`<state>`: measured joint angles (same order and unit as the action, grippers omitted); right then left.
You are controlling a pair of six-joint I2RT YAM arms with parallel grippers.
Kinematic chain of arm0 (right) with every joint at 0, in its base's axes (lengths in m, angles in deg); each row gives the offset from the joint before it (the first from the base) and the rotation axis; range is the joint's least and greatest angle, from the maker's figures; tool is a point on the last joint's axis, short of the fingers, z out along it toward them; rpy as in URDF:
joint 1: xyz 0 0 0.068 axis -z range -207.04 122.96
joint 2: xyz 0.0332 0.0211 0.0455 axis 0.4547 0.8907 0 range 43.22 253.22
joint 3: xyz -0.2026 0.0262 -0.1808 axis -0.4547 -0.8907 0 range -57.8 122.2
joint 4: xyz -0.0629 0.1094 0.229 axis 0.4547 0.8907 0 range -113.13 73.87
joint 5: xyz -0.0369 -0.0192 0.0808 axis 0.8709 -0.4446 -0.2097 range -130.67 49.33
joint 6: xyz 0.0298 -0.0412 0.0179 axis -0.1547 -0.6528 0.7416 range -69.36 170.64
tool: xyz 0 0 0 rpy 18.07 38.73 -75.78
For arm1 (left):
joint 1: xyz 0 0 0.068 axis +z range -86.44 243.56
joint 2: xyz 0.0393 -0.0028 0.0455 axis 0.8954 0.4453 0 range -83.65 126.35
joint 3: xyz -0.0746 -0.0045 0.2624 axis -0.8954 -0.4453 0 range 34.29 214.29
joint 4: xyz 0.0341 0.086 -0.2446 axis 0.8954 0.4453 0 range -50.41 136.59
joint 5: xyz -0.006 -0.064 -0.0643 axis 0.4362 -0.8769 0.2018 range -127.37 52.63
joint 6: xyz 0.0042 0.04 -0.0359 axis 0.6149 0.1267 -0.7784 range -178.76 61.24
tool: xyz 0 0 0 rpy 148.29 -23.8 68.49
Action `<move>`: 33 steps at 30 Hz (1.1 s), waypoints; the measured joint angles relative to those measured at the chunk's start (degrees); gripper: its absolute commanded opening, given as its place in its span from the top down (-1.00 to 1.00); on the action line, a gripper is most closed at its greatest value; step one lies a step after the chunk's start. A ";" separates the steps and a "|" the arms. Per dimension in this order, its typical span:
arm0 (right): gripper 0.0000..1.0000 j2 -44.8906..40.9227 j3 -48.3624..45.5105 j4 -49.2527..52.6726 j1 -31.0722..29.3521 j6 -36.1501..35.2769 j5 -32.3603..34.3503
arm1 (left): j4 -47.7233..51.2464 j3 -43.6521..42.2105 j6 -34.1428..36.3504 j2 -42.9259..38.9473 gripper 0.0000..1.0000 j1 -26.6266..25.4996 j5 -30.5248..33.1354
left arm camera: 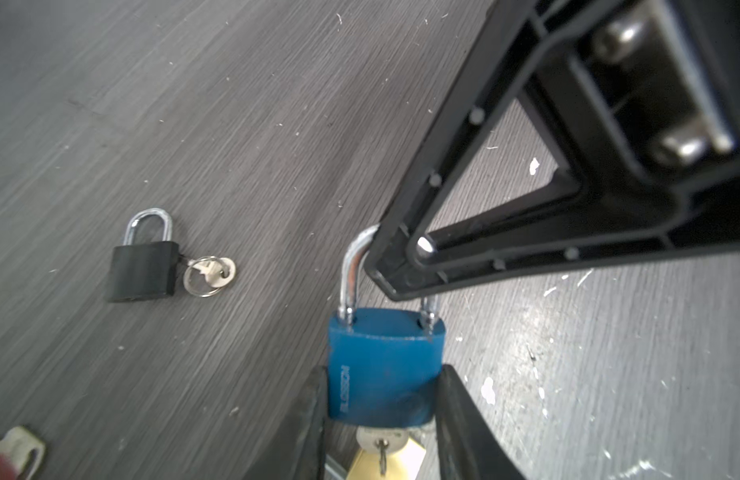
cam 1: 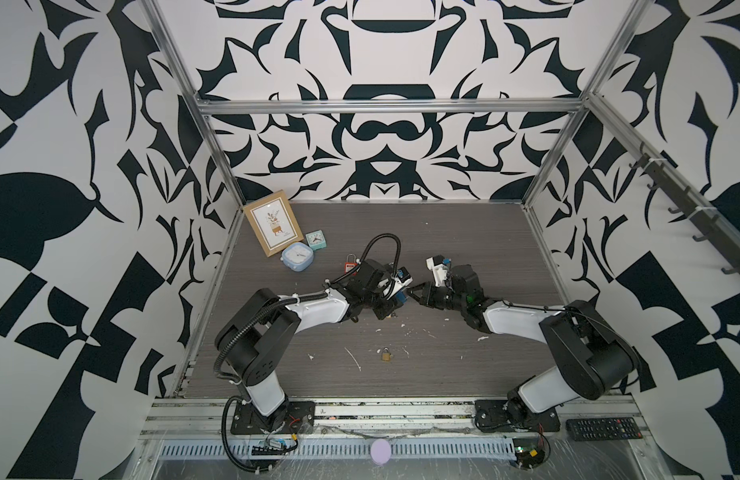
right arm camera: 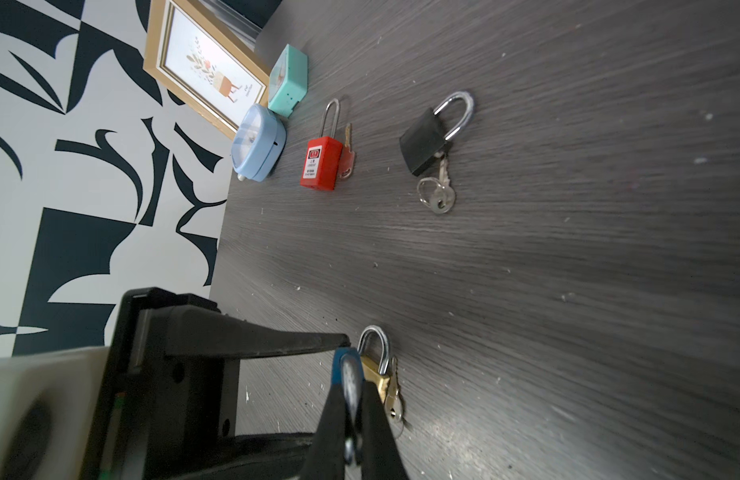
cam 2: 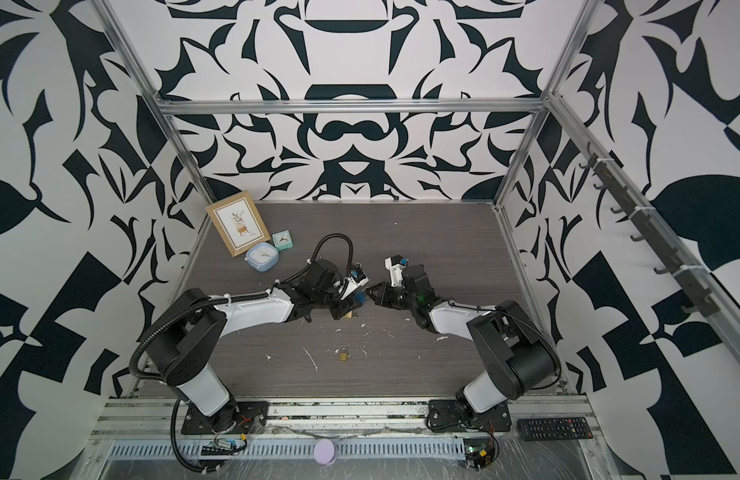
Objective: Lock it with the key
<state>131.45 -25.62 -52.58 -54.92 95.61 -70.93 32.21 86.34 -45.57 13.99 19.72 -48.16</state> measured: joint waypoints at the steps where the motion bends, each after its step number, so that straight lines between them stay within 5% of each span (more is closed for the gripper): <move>1: 1.00 0.00 -0.02 0.02 0.00 0.00 0.09 | 0.00 0.13 -0.15 0.24 1.00 0.00 -0.09; 33: 1.00 -3.89 -2.03 0.94 -0.50 1.55 7.72 | -3.02 6.01 -5.22 4.83 1.00 -1.14 -5.33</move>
<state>127.56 -27.65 -51.64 -55.43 97.16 -63.22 29.19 92.35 -50.79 18.82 18.59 -53.49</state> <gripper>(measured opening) 0.081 0.046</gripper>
